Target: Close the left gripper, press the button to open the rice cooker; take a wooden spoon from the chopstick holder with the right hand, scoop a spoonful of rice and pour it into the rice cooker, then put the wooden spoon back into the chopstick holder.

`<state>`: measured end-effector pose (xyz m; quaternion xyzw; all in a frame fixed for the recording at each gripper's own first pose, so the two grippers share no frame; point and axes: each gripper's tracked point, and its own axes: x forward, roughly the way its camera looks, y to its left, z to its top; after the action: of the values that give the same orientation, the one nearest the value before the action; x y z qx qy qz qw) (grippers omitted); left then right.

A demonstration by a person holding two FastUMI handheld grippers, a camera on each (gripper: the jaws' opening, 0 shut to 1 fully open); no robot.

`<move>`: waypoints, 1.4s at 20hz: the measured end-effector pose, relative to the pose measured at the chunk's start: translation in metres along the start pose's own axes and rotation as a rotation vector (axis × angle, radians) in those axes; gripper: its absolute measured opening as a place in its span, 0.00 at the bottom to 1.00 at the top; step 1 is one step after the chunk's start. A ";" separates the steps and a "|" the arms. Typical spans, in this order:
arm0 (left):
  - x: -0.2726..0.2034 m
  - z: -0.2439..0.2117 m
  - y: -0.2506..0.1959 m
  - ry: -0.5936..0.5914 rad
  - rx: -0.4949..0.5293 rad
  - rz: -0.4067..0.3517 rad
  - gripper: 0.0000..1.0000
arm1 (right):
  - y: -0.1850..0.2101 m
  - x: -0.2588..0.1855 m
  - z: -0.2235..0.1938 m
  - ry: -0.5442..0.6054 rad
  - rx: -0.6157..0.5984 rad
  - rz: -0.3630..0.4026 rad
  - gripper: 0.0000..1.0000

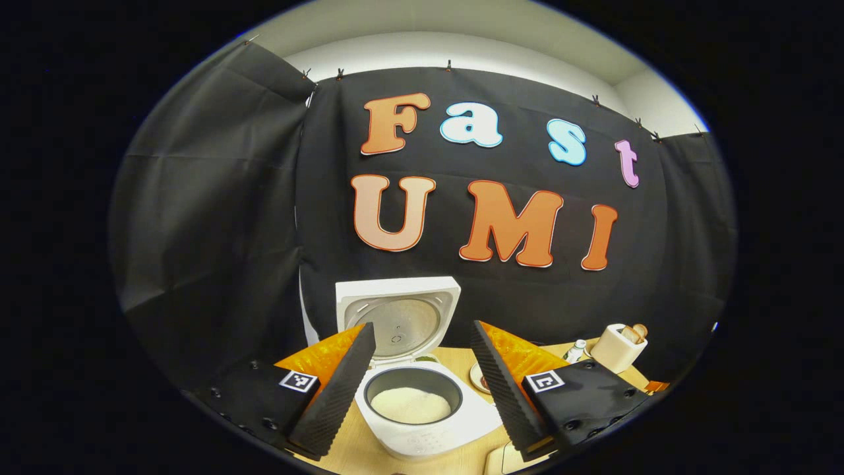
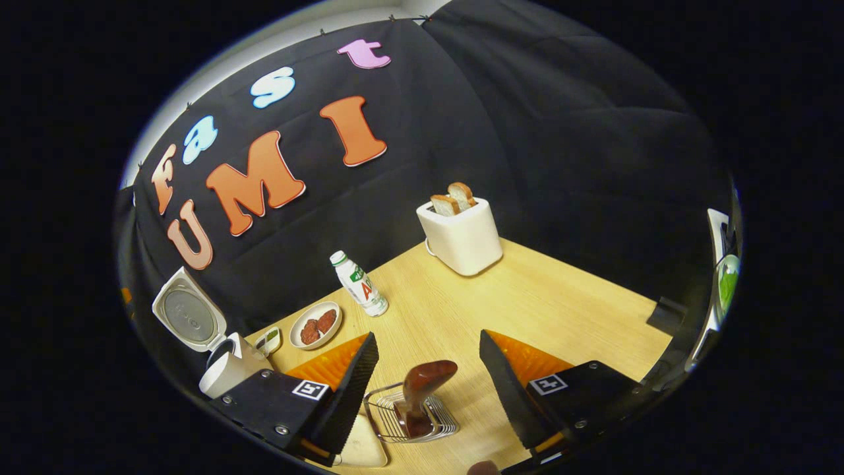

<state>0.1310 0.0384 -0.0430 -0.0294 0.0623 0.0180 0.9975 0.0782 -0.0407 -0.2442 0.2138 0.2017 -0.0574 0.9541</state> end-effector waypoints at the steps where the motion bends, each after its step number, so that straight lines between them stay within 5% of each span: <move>1: 0.009 0.009 0.003 -0.007 0.006 0.002 1.00 | 0.004 -0.003 0.007 -0.010 -0.001 0.010 0.95; 10: 0.129 0.061 0.029 -0.009 -0.009 0.020 0.99 | 0.025 -0.016 0.036 -0.049 -0.025 0.008 0.95; 17: 0.234 0.033 0.042 0.102 0.018 0.033 0.99 | 0.023 -0.018 0.045 -0.048 -0.065 -0.037 0.95; 28: 0.256 -0.014 0.057 0.221 -0.027 0.042 1.00 | 0.034 -0.018 0.041 -0.024 -0.053 -0.022 0.95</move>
<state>0.3806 0.1025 -0.0920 -0.0433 0.1721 0.0363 0.9835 0.0835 -0.0279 -0.1897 0.1856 0.1939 -0.0649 0.9611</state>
